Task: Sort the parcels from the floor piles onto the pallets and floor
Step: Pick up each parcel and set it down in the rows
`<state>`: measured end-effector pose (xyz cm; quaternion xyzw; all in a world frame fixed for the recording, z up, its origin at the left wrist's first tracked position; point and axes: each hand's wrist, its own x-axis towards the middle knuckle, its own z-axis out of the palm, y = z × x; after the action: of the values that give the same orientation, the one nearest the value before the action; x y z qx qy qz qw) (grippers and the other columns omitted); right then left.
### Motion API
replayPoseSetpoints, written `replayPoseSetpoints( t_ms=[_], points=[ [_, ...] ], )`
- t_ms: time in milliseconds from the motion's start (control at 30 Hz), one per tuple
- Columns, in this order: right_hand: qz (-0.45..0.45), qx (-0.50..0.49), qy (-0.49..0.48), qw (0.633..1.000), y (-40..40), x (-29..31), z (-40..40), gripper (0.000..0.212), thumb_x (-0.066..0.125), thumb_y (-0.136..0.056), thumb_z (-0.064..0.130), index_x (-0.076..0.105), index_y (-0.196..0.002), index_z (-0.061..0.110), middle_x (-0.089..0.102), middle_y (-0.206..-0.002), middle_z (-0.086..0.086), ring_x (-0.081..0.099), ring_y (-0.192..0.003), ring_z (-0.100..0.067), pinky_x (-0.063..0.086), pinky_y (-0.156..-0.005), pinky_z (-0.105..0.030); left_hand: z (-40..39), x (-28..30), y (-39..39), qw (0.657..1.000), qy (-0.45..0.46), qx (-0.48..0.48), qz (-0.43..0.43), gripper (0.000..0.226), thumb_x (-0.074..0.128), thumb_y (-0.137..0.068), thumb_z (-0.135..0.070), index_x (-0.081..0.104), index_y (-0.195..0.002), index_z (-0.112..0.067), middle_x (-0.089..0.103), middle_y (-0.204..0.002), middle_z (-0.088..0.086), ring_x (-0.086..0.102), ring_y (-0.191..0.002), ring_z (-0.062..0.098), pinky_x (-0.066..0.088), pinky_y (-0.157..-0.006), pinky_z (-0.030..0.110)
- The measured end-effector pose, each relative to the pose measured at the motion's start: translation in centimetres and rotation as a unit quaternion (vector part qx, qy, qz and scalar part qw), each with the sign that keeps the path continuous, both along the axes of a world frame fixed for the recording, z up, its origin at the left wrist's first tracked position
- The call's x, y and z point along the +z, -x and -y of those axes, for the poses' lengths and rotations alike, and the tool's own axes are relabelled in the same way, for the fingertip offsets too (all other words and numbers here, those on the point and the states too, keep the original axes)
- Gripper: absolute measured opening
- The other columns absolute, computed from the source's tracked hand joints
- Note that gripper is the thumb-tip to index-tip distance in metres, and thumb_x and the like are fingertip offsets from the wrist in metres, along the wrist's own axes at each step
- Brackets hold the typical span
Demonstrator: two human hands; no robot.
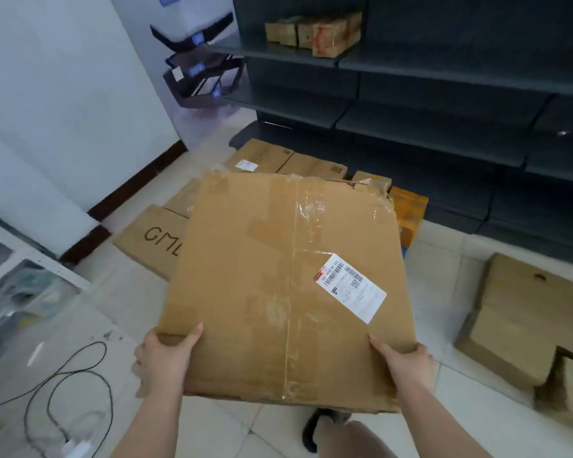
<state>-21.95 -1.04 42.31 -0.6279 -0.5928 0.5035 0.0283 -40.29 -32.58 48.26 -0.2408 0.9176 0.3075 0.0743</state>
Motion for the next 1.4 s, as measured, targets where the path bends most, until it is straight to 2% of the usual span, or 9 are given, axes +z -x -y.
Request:
replayPoseSetpoints(
  t_ms=[200,333,433,600,833,967,1067,1233,1400],
  points=[
    [0.056,-0.102,0.045,0.992,4.3,-4.9,-2.3,0.102,0.089,-0.051,0.048,0.046,-0.131,0.002,0.05,-0.129,-0.017,0.053,-0.114,-0.037,0.044,-0.096,-0.05,-6.8,-5.5,9.8,0.993,0.003,-0.095,0.075,0.096,0.074,-0.067,-0.061,0.034,-0.143,-0.017,0.036,-0.142,0.015,0.032,-0.132,0.037,0.03,-0.105,0.054],
    [0.095,-0.144,0.061,0.983,8.2,-7.9,-2.9,0.098,0.09,-0.05,0.047,0.048,-0.126,0.0,0.053,-0.123,-0.02,0.054,-0.111,-0.038,0.051,-0.078,-0.045,-10.0,-9.6,16.0,0.984,0.019,-0.133,0.119,0.093,0.075,-0.068,-0.058,0.037,-0.14,-0.012,0.038,-0.14,0.014,0.032,-0.131,0.036,0.032,-0.104,0.054],
    [0.134,-0.153,0.064,0.977,10.7,-10.9,-3.0,0.101,0.086,-0.045,0.057,0.05,-0.123,0.004,0.056,-0.12,-0.016,0.056,-0.108,-0.037,0.049,-0.09,-0.05,-11.4,-13.0,19.9,0.977,0.029,-0.156,0.141,0.095,0.075,-0.067,-0.058,0.035,-0.142,-0.016,0.038,-0.141,0.014,0.03,-0.132,0.036,0.031,-0.104,0.057],
    [0.17,-0.193,0.063,0.964,13.4,-15.8,-3.0,0.096,0.084,-0.051,0.057,0.047,-0.126,0.008,0.053,-0.121,-0.012,0.055,-0.108,-0.036,0.047,-0.092,-0.052,-12.9,-20.7,24.1,0.966,0.008,-0.19,0.176,0.099,0.077,-0.066,-0.056,0.032,-0.145,-0.018,0.032,-0.148,0.011,0.027,-0.136,0.035,0.029,-0.107,0.058],
    [0.182,-0.232,0.055,0.954,14.2,-24.2,-3.1,0.109,0.076,-0.033,0.07,0.049,-0.122,0.013,0.057,-0.117,-0.005,0.059,-0.104,-0.032,0.051,-0.087,-0.051,-14.7,-30.0,25.5,0.947,0.043,-0.233,0.215,0.099,0.073,-0.069,-0.058,0.026,-0.147,-0.021,0.029,-0.147,0.011,0.03,-0.134,0.037,0.032,-0.104,0.06],
    [0.156,-0.236,0.016,0.959,15.8,-27.3,-4.1,0.077,0.088,-0.058,0.041,0.052,-0.117,0.008,0.06,-0.117,-0.01,0.057,-0.106,-0.033,0.049,-0.087,-0.048,-14.7,-34.6,25.7,0.948,0.052,-0.247,0.195,0.099,0.072,-0.069,-0.059,0.029,-0.146,-0.014,0.035,-0.145,0.016,0.031,-0.134,0.039,0.033,-0.105,0.058],
    [0.137,-0.252,0.016,0.958,15.2,-29.2,-4.9,0.079,0.087,-0.065,0.028,0.046,-0.129,0.005,0.055,-0.128,-0.012,0.053,-0.115,-0.033,0.045,-0.092,-0.045,-14.5,-35.8,24.6,0.948,0.058,-0.258,0.177,0.099,0.072,-0.069,-0.058,0.032,-0.144,-0.008,0.04,-0.142,0.017,0.034,-0.132,0.038,0.034,-0.106,0.054],
    [0.168,-0.26,0.039,0.95,12.8,-29.1,-3.1,0.084,0.086,-0.065,0.031,0.044,-0.133,0.008,0.055,-0.13,-0.011,0.053,-0.117,-0.034,0.044,-0.096,-0.049,-13.2,-35.4,22.6,0.945,0.07,-0.268,0.175,0.099,0.074,-0.061,-0.064,0.04,-0.137,-0.009,0.048,-0.135,0.013,0.044,-0.125,0.035,0.043,-0.099,0.053],
    [0.172,-0.27,0.076,0.944,10.4,-28.7,-0.3,0.082,0.087,-0.065,0.025,0.044,-0.132,0.003,0.054,-0.129,-0.017,0.052,-0.118,-0.036,0.043,-0.099,-0.048,-12.1,-34.7,20.9,0.935,0.084,-0.261,0.222,0.101,0.076,-0.065,-0.057,0.032,-0.143,-0.011,0.039,-0.143,0.011,0.037,-0.131,0.035,0.039,-0.102,0.05]
  ],
)
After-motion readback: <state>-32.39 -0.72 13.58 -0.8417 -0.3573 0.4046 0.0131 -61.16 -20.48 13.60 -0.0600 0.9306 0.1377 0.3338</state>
